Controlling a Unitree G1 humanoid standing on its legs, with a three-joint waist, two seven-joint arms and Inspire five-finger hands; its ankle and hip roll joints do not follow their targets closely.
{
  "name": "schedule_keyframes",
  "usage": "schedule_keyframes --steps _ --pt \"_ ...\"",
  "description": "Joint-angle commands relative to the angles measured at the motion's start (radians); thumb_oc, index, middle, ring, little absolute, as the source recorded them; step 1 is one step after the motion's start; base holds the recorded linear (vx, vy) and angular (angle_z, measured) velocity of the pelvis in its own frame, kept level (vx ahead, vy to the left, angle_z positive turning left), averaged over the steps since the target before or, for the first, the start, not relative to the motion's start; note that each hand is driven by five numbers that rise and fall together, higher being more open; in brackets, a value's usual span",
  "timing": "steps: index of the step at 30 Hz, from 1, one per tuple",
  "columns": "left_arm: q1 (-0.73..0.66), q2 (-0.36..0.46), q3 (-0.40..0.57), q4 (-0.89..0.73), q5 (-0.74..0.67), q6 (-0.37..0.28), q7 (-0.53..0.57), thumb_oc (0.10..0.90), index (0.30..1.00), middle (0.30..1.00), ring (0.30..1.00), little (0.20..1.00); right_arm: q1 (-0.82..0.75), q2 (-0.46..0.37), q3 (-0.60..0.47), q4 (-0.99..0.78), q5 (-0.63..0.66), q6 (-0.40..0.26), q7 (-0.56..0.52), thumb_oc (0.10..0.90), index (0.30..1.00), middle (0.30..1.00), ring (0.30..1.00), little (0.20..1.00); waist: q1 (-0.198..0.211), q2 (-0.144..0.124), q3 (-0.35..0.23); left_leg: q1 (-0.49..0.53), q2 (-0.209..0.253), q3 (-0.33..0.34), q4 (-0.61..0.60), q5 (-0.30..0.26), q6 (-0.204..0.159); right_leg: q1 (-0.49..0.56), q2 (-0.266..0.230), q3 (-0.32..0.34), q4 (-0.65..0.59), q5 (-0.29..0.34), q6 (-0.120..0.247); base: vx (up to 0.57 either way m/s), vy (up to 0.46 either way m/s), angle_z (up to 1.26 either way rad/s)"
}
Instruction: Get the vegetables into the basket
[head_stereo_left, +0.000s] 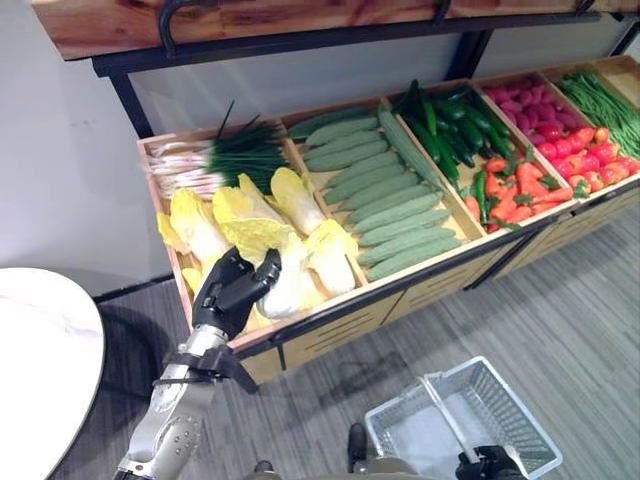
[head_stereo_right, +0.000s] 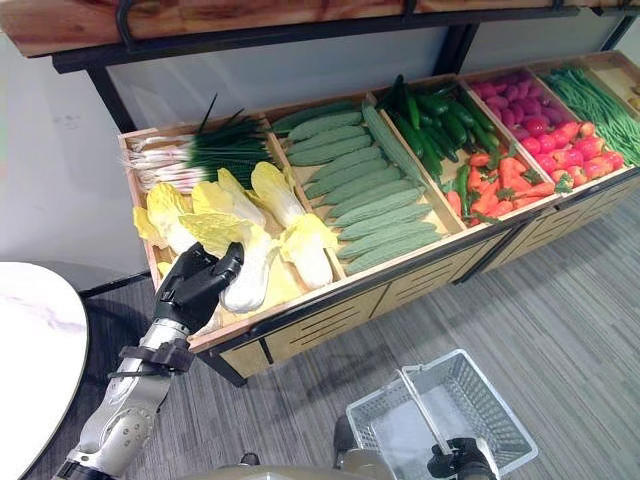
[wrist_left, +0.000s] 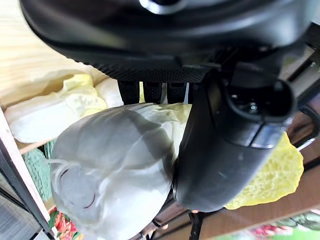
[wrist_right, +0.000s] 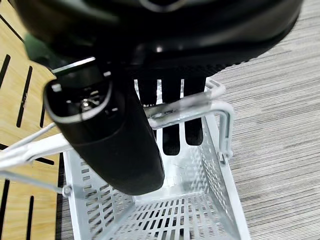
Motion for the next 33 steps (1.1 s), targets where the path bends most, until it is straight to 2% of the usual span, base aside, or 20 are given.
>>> schedule_keyframes --steps 1,3,5,6,7,9,11,13,14,17,18,19,21,25,26,27,33 --pt "-0.056 0.033 0.038 -0.115 -0.043 -0.093 -0.11 0.4 0.3 0.3 0.3 0.3 -0.008 -0.055 -0.013 0.033 0.005 -0.047 0.001 0.4 0.3 0.3 0.3 0.3 -0.008 -0.051 -0.063 -0.03 0.009 0.005 0.001 0.003 -0.009 0.029 -0.123 -0.013 0.002 -0.02 0.119 -0.03 0.104 -0.18" --pt "-0.062 0.036 0.031 -0.115 -0.045 -0.095 -0.118 0.4 0.3 0.3 0.3 0.3 -0.005 -0.052 -0.021 0.034 0.007 -0.047 0.005 0.4 0.3 0.3 0.3 0.3 -0.007 -0.056 -0.053 -0.03 -0.004 0.011 0.017 -0.004 0.0 0.029 -0.134 -0.006 0.002 -0.01 0.123 -0.06 0.126 -0.23" --pt "-0.094 0.046 -0.003 -0.127 -0.067 -0.09 -0.138 0.4 0.3 0.3 0.3 0.3 0.004 -0.045 -0.03 0.028 0.016 -0.043 0.012 0.4 0.3 0.3 0.3 0.3 -0.021 -0.067 -0.024 -0.046 -0.033 0.017 0.071 -0.034 0.026 -0.006 -0.162 0.016 0.067 0.013 0.136 -0.13 0.192 -0.17" --pt "-0.095 0.046 -0.003 -0.126 -0.067 -0.09 -0.139 0.4 0.3 0.3 0.3 0.3 0.004 -0.045 -0.031 0.028 0.016 -0.043 0.012 0.4 0.3 0.3 0.3 0.3 -0.02 -0.067 -0.024 -0.047 -0.034 0.018 0.072 -0.035 0.026 -0.007 -0.162 0.017 0.068 0.013 0.136 -0.11 0.164 -0.13" --pt "-0.107 0.052 -0.019 -0.134 -0.074 -0.088 -0.148 0.4 0.3 0.3 0.3 0.3 0.008 -0.043 -0.034 0.025 0.018 -0.04 0.013 0.4 0.3 0.3 0.3 0.3 -0.029 -0.073 -0.015 -0.046 -0.045 0.024 0.07 -0.039 0.035 -0.024 -0.173 0.031 0.085 0.039 0.146 -0.1 0.164 -0.04" --pt "-0.135 0.068 -0.054 -0.13 -0.078 -0.089 -0.158 0.4 0.3 0.3 0.3 0.3 0.019 -0.036 -0.037 0.008 0.021 -0.035 0.01 0.4 0.3 0.3 0.3 0.3 -0.058 -0.084 -0.001 -0.03 -0.083 0.061 0.025 -0.027 0.049 -0.079 -0.202 0.071 0.077 0.17 0.182 -0.17 0.232 -0.25" --pt "-0.147 0.073 -0.065 -0.12 -0.074 -0.092 -0.156 0.4 0.3 0.3 0.3 0.3 0.016 -0.032 -0.039 0.006 0.024 -0.034 0.007 0.4 0.3 0.3 0.3 0.3 -0.061 -0.083 0.003 -0.034 -0.085 0.075 0.011 -0.013 0.05 -0.1 -0.205 0.071 0.081 0.193 0.187 -0.2 0.149 -0.48" --pt "-0.161 0.078 -0.068 -0.099 -0.06 -0.082 -0.152 0.4 0.3 0.3 0.3 0.3 0.01 -0.029 -0.04 0.007 0.022 -0.03 -0.002 0.4 0.3 0.3 0.3 0.3 -0.043 -0.052 0.022 -0.051 -0.068 0.133 0.002 0.0 0.059 -0.122 -0.237 -0.12 0.187 0.099 0.161 -0.29 0.215 -0.84" --pt "-0.162 0.078 -0.068 -0.098 -0.06 -0.082 -0.152 0.4 0.3 0.3 0.3 0.3 0.01 -0.029 -0.04 0.007 0.022 -0.03 -0.002 0.4 0.3 0.3 0.3 0.3 -0.044 -0.054 0.02 -0.054 -0.069 0.132 0.001 0.003 0.06 -0.125 -0.239 -0.12 0.187 0.1 0.161 -0.13 0.142 -0.73" --pt "-0.151 0.073 -0.054 -0.093 -0.056 -0.065 -0.163 0.4 0.3 0.3 0.3 0.3 0.012 -0.031 -0.039 0.02 0.011 -0.025 -0.001 0.4 0.3 0.3 0.3 0.3 -0.031 -0.035 0.02 -0.059 -0.064 0.182 0.003 0.003 0.074 -0.106 -0.257 -0.243 0.328 0.017 0.134 -0.09 0.147 -0.68" --pt "-0.144 0.072 -0.051 -0.096 -0.053 -0.061 -0.165 0.4 0.3 0.3 0.3 0.3 0.014 -0.034 -0.038 0.029 0.003 -0.022 0.0 0.4 0.3 0.3 0.3 0.3 -0.028 -0.026 0.015 -0.048 -0.066 0.186 0.004 -0.02 0.081 -0.093 -0.255 -0.246 0.405 -0.022 0.147 -0.03 0.147 -0.74" --pt "-0.137 0.071 -0.047 -0.098 -0.052 -0.059 -0.168 0.4 0.3 0.3 0.3 0.3 0.016 -0.036 -0.039 0.035 -0.002 -0.021 0.0 0.4 0.3 0.3 0.3 0.3 -0.026 -0.023 0.011 -0.047 -0.069 0.203 0.005 -0.021 0.087 -0.083 -0.249 -0.253 0.442 -0.039 0.144 -0.02 0.124 -0.58" --pt "-0.126 0.075 -0.042 -0.108 -0.055 -0.058 -0.175 0.4 0.3 0.3 0.3 0.3 0.013 -0.038 -0.042 0.05 -0.004 -0.021 0.0 0.4 0.3 0.3 0.3 0.3 -0.02 -0.02 0.002 -0.049 -0.071 0.236 0.005 -0.019 0.091 -0.054 -0.24 -0.276 0.468 -0.062 0.142 -0.07 0.036 -0.42" --pt "-0.119 0.079 -0.035 -0.117 -0.062 -0.054 -0.187 0.4 0.3 0.3 0.3 0.3 0.006 -0.043 -0.038 0.056 0.0 -0.021 -0.001 0.4 0.3 0.3 0.3 0.3 -0.004 -0.02 -0.017 -0.053 -0.077 0.293 0.009 -0.013 0.088 0.008 -0.226 -0.314 0.395 -0.076 0.138 -0.02 -0.038 -0.52" --pt "-0.12 0.076 -0.033 -0.11 -0.062 -0.055 -0.186 0.4 0.3 0.3 0.3 0.3 0.01 -0.042 -0.036 0.049 0.01 -0.028 0.0 0.4 0.3 0.3 0.3 0.3 -0.007 -0.015 -0.018 -0.049 -0.073 0.305 0.014 -0.01 0.084 0.007 -0.205 -0.307 0.369 -0.119 0.122 0.0 -0.079 -0.66" --pt "-0.12 0.075 -0.033 -0.109 -0.062 -0.055 -0.187 0.4 0.3 0.3 0.3 0.3 0.01 -0.042 -0.036 0.048 0.01 -0.028 0.0 0.4 0.3 0.3 0.3 0.3 -0.006 -0.015 -0.018 -0.049 -0.072 0.306 0.014 -0.011 0.083 0.007 -0.204 -0.306 0.368 -0.12 0.12 0.03 -0.113 -0.55" --pt "-0.135 0.068 -0.046 -0.099 -0.078 -0.056 -0.183 0.4 0.3 0.3 0.3 0.3 0.017 -0.049 -0.033 0.026 0.019 -0.031 -0.001 0.4 0.3 0.3 0.3 0.3 -0.026 -0.01 -0.002 -0.066 -0.026 0.336 0.097 -0.019 0.052 0.048 -0.15 -0.306 0.277 -0.201 0.078 0.0 -0.153 -0.21"
